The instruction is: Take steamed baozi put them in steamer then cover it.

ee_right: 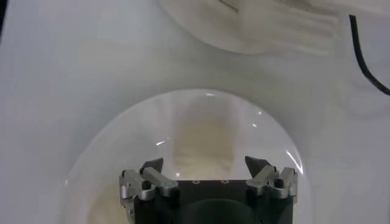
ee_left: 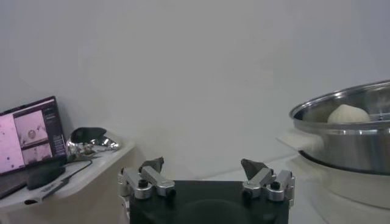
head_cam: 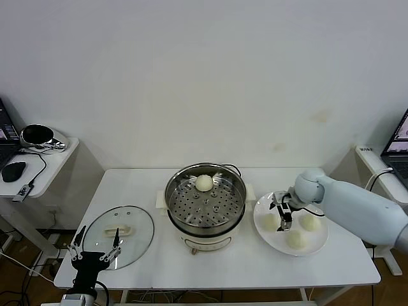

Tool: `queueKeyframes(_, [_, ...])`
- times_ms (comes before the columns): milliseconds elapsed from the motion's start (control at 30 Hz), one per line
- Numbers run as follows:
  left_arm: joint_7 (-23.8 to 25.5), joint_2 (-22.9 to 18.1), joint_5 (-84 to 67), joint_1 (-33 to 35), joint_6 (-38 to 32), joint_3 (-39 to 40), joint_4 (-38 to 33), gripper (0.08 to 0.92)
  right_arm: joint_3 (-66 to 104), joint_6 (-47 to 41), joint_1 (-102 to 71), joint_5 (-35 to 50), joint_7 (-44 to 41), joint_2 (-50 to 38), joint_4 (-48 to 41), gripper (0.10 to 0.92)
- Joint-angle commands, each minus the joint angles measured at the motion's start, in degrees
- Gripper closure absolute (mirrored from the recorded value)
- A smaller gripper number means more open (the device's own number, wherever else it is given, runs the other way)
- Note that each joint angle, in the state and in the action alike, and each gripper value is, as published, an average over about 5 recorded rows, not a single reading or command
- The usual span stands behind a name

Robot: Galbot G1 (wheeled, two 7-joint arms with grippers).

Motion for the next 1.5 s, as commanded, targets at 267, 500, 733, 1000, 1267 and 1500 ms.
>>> queueKeyframes(267, [0.03,-0.01,-0.01,-0.15,-0.02,0.18,0.12,0.177,1.7,-0.05,-2.07,-1.33,-1.14,2.64,-3.34,0.318])
queueKeyframes(500, [0.05,-0.08,0.04,-0.15,0.02,0.25,-0.15,0.177,1.15,0.15,0.02,-0.47,-2.44,1.2,-1.66,0.437])
queueKeyframes(733, [0.06,0.27,0.01,-0.25,0.09,0.37,-0.33,0.177,-5.93,-1.62,13.56,6.02,-5.84,-7.16,6.94,0.449])
queueKeyframes(1000, [0.1,1.06,-0.2,-1.46,0.37,1.55,-0.28,0.177,-20.48,-5.76,40.55,19.89,-6.95,-10.24,16.95,0.441])
queueKeyframes(1267, [0.14,2.22,-0.9,-2.58,0.51,2.26,-0.05,0.177,-27.81,-13.21,52.04,33.7,-2.27,1.07,21.69,0.432])
queueKeyframes(1500, [0.04,2.42,-1.73,-2.99,0.44,1.72,0.02,0.177,-24.6,-19.64,42.38,38.21,3.29,16.92,15.01,0.423])
